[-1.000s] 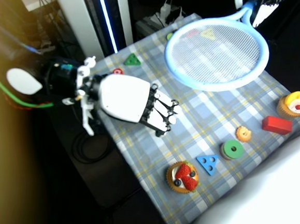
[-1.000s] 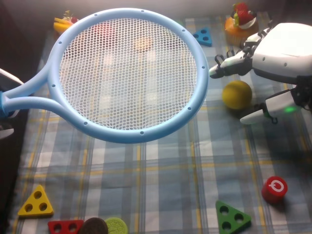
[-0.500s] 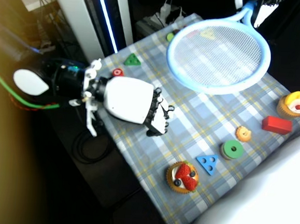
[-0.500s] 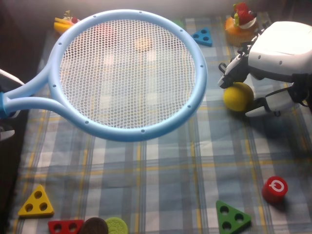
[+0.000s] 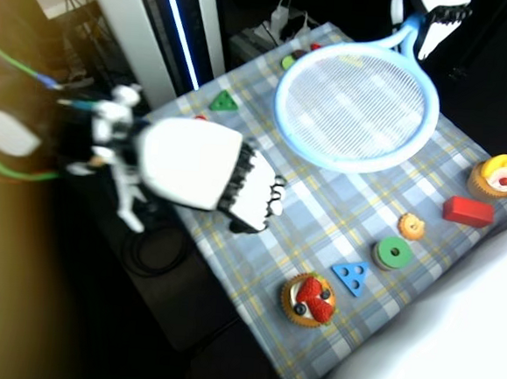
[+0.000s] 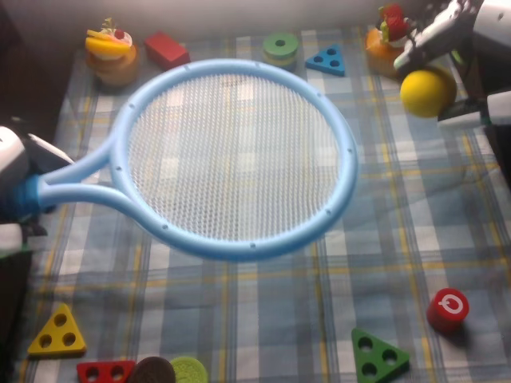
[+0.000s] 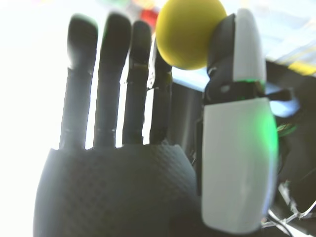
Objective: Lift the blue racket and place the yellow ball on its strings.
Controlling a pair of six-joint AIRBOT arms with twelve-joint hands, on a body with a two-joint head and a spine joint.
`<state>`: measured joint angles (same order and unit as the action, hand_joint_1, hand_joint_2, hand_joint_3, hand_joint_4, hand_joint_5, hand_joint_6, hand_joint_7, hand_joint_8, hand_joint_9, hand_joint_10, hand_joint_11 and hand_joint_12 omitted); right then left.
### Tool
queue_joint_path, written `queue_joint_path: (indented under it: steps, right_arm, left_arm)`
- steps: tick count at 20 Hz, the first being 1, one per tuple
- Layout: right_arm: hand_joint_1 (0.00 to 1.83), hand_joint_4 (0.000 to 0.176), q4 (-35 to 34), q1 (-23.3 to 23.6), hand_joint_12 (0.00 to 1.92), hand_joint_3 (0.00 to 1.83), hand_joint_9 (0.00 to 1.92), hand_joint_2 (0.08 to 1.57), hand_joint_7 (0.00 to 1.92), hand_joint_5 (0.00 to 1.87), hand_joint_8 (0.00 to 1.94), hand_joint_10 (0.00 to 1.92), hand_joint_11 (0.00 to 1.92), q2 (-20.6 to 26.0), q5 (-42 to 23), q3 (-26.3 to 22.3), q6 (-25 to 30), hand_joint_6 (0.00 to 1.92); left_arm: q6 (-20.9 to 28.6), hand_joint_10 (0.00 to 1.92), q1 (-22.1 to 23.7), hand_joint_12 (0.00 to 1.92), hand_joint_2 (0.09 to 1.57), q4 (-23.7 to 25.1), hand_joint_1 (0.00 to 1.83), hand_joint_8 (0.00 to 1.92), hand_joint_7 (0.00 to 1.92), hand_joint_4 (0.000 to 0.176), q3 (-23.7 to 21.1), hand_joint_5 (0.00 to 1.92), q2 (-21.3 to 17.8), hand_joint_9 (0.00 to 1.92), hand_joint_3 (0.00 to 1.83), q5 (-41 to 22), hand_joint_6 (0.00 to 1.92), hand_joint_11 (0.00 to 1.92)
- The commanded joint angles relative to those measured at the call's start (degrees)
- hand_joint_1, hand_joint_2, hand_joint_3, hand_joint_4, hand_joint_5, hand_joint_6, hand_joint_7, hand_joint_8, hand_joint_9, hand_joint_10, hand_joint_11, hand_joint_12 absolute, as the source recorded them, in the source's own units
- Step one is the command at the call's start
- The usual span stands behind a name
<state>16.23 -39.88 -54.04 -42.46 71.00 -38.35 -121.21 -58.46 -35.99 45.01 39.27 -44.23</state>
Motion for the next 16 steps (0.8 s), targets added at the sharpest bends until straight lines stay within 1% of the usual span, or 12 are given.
queue_joint_path:
  steps: [1,2,3,5,6,7,8,9,11,12,14,16]
  right_arm:
    - [1.26,0.000,-1.34,0.98,1.61,0.00,0.78,1.12,0.89,1.10,1.36,1.27,0.64,-0.03,-8.33,-0.51,0.07,0.55]
    - [1.26,0.000,-1.26,1.21,1.45,0.00,0.83,1.10,0.96,1.10,1.24,1.07,0.67,0.02,-8.97,-0.67,0.07,0.59]
    - [1.26,0.000,-0.25,2.11,1.44,0.00,0.86,1.10,0.94,1.13,1.24,0.97,0.69,-0.08,-9.53,-0.98,0.07,0.55]
    - [1.26,0.000,2.47,3.71,1.44,0.00,0.87,1.09,0.95,1.16,1.24,0.97,0.70,-0.58,-9.51,-1.18,0.53,0.50]
    - [1.27,0.000,6.24,5.18,1.30,0.00,0.91,1.08,0.99,1.18,1.18,0.85,0.74,-1.48,-9.51,-0.63,3.90,0.43]
    - [1.28,0.000,9.26,6.38,1.22,0.00,0.95,1.06,1.07,1.16,1.06,0.81,0.67,-2.19,-9.51,-0.07,6.65,0.45]
    - [1.28,0.000,10.80,7.25,1.21,0.00,0.94,1.07,1.06,1.17,1.09,0.80,0.58,-2.66,-9.51,0.22,8.06,0.42]
    - [1.28,0.000,12.55,8.11,1.21,0.00,0.94,1.07,1.06,1.17,1.09,0.80,0.58,-3.16,-9.49,0.55,9.16,0.42]
    - [1.28,0.000,16.65,9.86,1.46,0.00,0.88,1.07,1.01,1.25,1.20,1.00,0.48,-4.65,-9.13,1.55,11.96,0.25]
    - [1.28,0.000,18.50,10.62,1.46,0.00,0.88,1.07,1.01,1.25,1.20,1.00,0.48,-5.27,-8.54,1.94,13.48,0.25]
    - [1.28,0.000,22.22,12.07,1.40,0.00,0.93,1.05,1.08,1.28,1.04,0.88,0.68,-6.38,-6.91,2.62,15.75,0.27]
    - [1.28,0.000,24.44,12.67,1.48,0.00,0.97,1.04,1.10,1.30,1.03,0.96,0.69,-7.02,-5.14,2.91,16.33,0.23]
  left_arm:
    - [0.35,1.92,1.09,1.92,1.12,0.89,1.80,1.92,1.20,0.173,0.69,0.91,0.26,1.48,0.00,-4.68,1.92,1.60]
    - [0.35,1.92,1.55,1.92,1.14,1.15,1.80,1.92,1.19,0.175,0.99,0.88,0.67,1.47,0.00,-4.04,1.92,1.60]
    - [0.35,1.92,2.60,1.92,1.17,1.73,1.77,1.92,1.20,0.176,1.72,0.87,1.70,1.50,0.00,-2.96,1.92,1.62]
    - [0.35,1.92,4.06,1.92,1.16,2.42,1.81,1.92,1.18,0.176,2.75,0.84,3.06,1.49,0.00,-1.60,1.92,1.63]
    - [0.34,1.92,5.45,1.92,1.15,3.06,1.79,1.92,1.18,0.176,3.69,0.86,4.22,1.48,0.00,-0.50,1.92,1.61]
    - [0.34,1.92,6.51,1.92,1.12,3.47,1.80,1.92,1.21,0.176,4.41,0.89,5.02,1.50,0.00,0.26,1.92,1.61]
    - [0.34,1.92,7.39,1.92,1.09,3.90,1.82,1.92,1.22,0.176,5.13,0.90,5.80,1.50,0.00,1.07,1.92,1.61]
    - [0.34,1.92,8.16,1.92,1.09,4.29,1.82,1.92,1.22,0.176,5.77,0.90,6.55,1.50,0.00,1.87,1.92,1.61]
    - [0.34,1.92,10.29,1.92,1.10,5.43,1.79,1.92,1.21,0.162,7.22,0.91,8.61,1.50,0.00,3.63,1.92,1.61]
    - [0.34,1.92,11.07,1.92,1.10,5.87,1.79,1.92,1.21,0.162,7.57,0.91,9.27,1.50,0.00,3.99,1.92,1.61]
    - [0.34,1.92,12.08,1.92,1.11,6.61,1.80,1.92,1.17,0.169,7.89,0.92,9.93,1.46,0.00,4.34,1.92,1.58]
    - [0.34,1.92,12.66,1.92,1.13,7.27,1.80,1.92,1.18,0.176,7.80,0.92,10.01,1.44,0.00,4.44,1.92,1.56]
